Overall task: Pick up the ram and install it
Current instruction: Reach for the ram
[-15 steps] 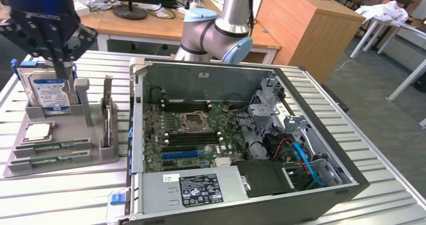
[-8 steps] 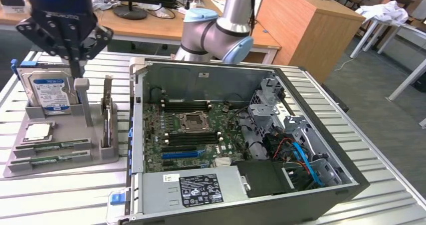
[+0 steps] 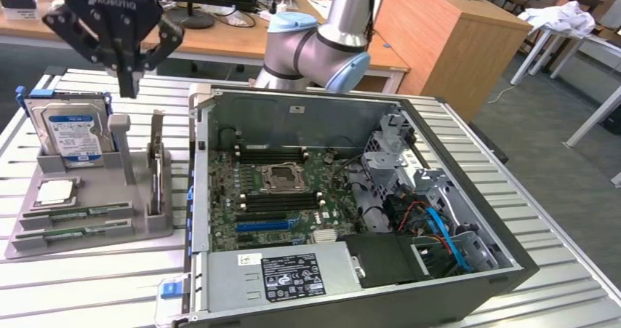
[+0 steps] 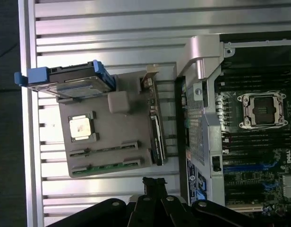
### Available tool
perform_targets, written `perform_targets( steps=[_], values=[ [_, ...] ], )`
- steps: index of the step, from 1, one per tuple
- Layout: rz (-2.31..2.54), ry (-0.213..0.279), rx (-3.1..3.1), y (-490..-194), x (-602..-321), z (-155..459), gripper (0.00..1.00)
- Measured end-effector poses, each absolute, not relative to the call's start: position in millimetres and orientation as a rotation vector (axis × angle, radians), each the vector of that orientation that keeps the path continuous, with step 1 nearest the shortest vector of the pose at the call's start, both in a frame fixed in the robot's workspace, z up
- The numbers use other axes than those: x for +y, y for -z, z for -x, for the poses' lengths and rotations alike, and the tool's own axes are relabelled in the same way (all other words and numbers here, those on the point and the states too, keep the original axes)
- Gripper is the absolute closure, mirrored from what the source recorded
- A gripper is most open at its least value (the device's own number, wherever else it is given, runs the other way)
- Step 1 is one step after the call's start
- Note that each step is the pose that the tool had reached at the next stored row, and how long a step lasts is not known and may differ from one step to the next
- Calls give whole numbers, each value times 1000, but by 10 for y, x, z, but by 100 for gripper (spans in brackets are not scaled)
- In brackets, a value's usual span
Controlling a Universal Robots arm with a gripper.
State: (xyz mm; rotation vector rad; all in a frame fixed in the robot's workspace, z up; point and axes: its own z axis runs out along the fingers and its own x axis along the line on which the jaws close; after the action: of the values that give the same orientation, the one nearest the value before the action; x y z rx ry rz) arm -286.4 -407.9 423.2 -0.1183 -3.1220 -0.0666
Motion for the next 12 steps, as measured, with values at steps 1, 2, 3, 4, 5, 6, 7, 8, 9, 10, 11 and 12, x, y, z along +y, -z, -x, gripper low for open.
perform_targets(
  steps=[1, 2, 3, 4, 5, 6, 7, 8, 9, 10, 11, 12],
  values=[
    [118, 66, -3119, -4277, -4078, 2851, 90],
    [118, 66, -3116, -4321, -4079, 2836, 90],
    [118, 66, -3114, -4356, -4079, 2820, 90],
    [118, 66, -3110, -4379, -4079, 2793, 90],
    [118, 65, -3104, -4400, -4079, 2754, 90],
    [118, 65, -3099, -4411, -4078, 2718, 90],
    [118, 64, -3094, -4419, -4078, 2679, 90],
    [118, 64, -3089, -4428, -4078, 2637, 90],
    [118, 64, -3086, -4434, -4079, 2593, 90],
    [118, 64, -3085, -4435, -4079, 2547, 90],
    [118, 64, -3085, -4435, -4078, 2503, 90],
    [118, 64, -3085, -4435, -4078, 2456, 90]
  ],
)
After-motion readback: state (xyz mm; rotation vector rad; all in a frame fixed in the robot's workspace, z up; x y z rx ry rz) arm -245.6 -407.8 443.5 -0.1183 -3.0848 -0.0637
